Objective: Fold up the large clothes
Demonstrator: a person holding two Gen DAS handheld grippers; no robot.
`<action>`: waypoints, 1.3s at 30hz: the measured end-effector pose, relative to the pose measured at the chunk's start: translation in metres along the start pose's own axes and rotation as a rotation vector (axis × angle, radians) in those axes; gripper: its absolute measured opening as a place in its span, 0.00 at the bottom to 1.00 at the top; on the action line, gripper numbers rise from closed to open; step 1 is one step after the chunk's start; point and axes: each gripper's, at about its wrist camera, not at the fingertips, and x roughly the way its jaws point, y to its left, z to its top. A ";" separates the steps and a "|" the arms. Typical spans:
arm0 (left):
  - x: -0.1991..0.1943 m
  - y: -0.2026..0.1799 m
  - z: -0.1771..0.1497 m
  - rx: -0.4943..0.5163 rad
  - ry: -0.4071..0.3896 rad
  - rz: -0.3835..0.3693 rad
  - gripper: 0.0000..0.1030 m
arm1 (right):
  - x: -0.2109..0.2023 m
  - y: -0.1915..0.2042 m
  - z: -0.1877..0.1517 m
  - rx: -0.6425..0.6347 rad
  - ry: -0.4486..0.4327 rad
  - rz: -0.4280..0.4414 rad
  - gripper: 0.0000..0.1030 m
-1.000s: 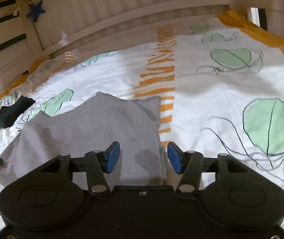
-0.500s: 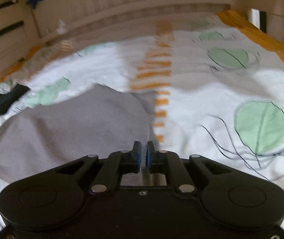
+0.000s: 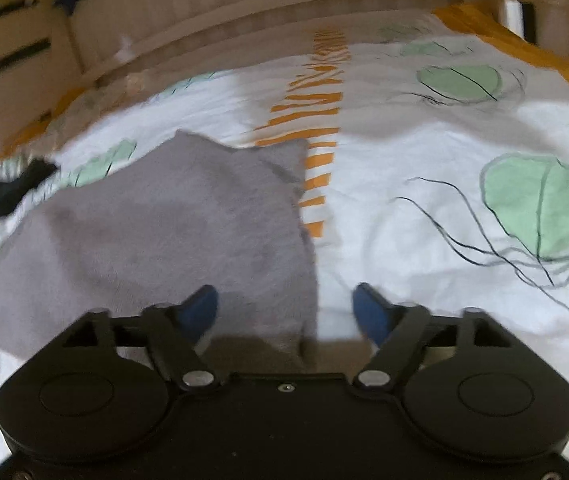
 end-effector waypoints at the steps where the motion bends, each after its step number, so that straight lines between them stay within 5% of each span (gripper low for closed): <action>1: -0.006 -0.007 0.000 0.014 -0.030 0.027 0.70 | 0.001 0.005 0.000 -0.026 0.011 0.002 0.98; 8: -0.020 -0.060 0.026 0.074 -0.098 0.044 0.76 | 0.001 0.015 0.000 -0.054 0.042 -0.018 1.00; 19: 0.060 -0.138 0.074 0.120 -0.077 0.040 0.76 | -0.014 0.015 0.015 -0.009 0.009 0.020 1.00; 26: 0.128 -0.146 0.057 0.140 0.073 0.152 0.81 | -0.016 0.008 0.024 0.024 -0.017 0.020 1.00; 30: 0.128 -0.142 0.036 0.151 0.002 0.173 0.87 | -0.015 0.001 0.024 0.055 -0.013 0.021 1.00; 39: 0.128 -0.138 0.041 0.123 0.028 0.148 0.87 | -0.002 -0.018 0.015 0.210 0.032 0.106 1.00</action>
